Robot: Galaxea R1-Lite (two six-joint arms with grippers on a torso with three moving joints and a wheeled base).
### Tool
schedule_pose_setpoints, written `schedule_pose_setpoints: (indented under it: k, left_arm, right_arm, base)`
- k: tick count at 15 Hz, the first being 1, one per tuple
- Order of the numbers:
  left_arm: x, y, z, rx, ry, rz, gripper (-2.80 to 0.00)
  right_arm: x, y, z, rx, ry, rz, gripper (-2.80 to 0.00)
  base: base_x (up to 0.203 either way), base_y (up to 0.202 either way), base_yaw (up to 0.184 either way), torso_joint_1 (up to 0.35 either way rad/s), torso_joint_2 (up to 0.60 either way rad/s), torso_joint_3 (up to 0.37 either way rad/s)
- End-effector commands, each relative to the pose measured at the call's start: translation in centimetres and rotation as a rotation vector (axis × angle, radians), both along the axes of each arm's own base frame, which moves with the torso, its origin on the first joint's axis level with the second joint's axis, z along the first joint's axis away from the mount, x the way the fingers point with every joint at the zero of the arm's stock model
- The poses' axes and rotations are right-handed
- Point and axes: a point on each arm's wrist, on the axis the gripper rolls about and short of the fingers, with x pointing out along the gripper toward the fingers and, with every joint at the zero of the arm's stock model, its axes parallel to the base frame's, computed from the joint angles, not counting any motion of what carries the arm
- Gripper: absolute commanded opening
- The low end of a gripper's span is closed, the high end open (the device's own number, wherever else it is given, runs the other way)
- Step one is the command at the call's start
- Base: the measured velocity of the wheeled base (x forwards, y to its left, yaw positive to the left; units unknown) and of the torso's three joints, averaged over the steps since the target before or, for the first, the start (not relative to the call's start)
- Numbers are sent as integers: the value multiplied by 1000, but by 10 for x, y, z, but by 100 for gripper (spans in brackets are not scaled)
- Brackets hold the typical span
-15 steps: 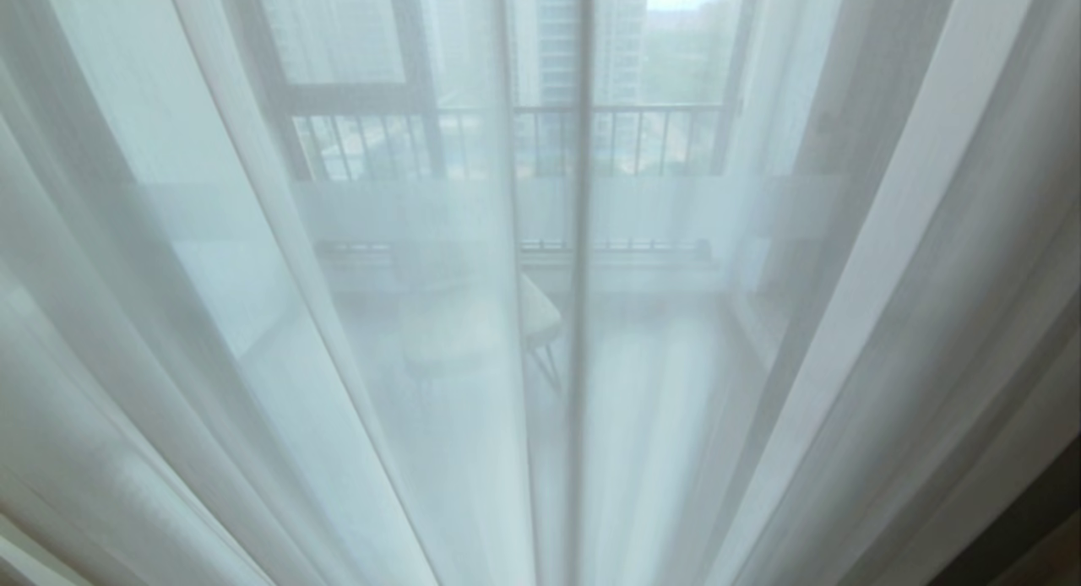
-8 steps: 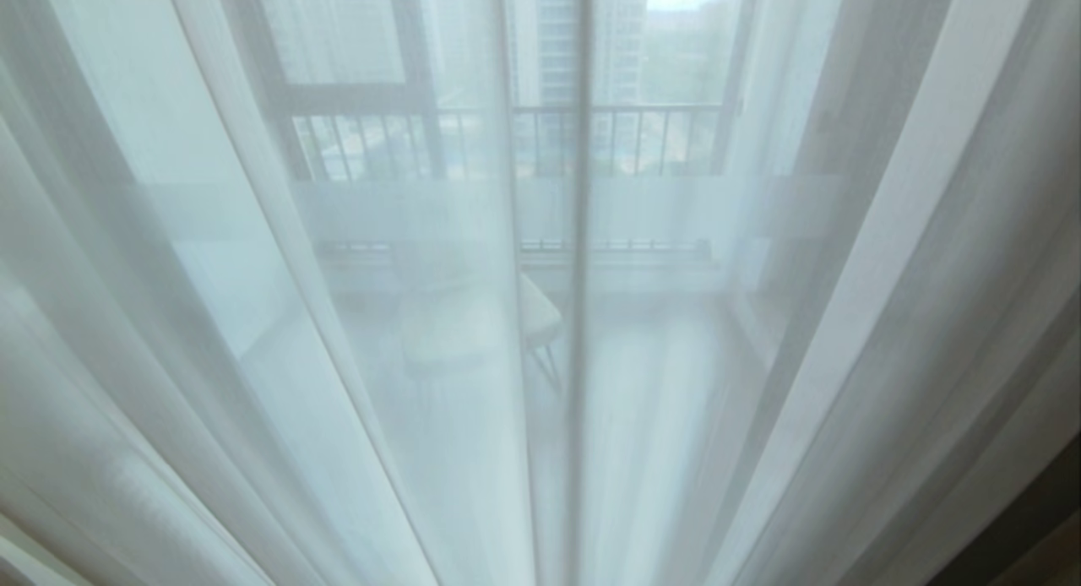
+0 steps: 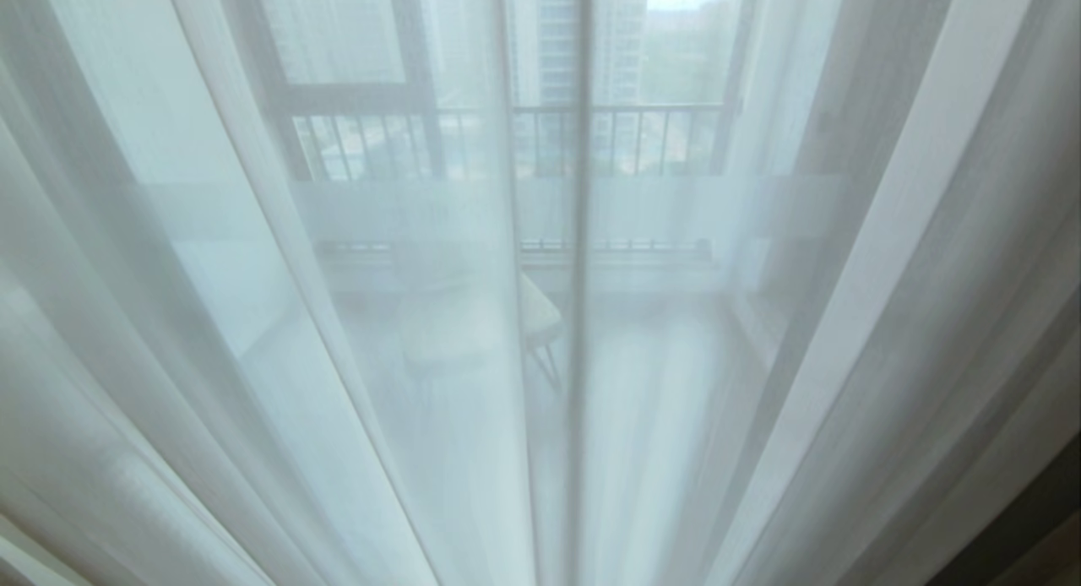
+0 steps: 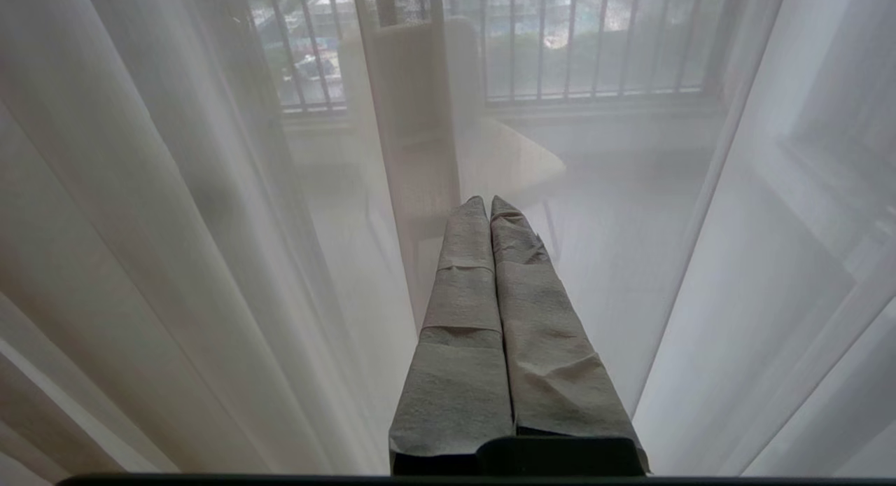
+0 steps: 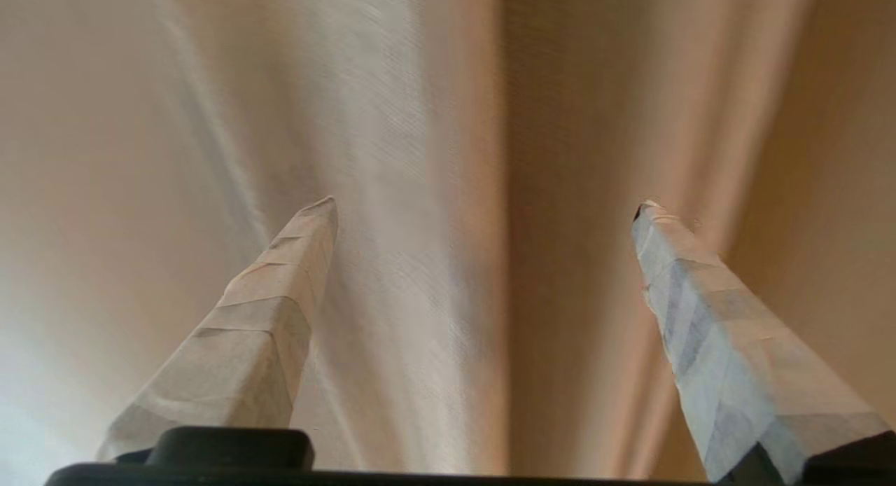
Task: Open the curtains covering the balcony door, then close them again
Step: Close the outer curtains on both sides
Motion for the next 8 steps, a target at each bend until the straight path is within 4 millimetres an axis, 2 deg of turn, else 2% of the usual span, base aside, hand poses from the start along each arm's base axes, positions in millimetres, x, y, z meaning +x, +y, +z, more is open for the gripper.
schedule_pose_setpoints:
  k: [1,5,8]
  left_arm:
    - [0,0,0,0,-1,1,-280]
    - [0,0,0,0,-1,1,-280]
    - [0,0,0,0,-1,0,-280]
  right_arm:
    - [19,-17,-1,11,9,31,0]
    - [46,-41,5,-22,-18,109,0]
    - [58,-51,12,-3,-52,163,0]
  base:
    - [0,0,0,0,0,0]
    - [0,0,0,0,0,0]
    - [0,0,0,0,0,0]
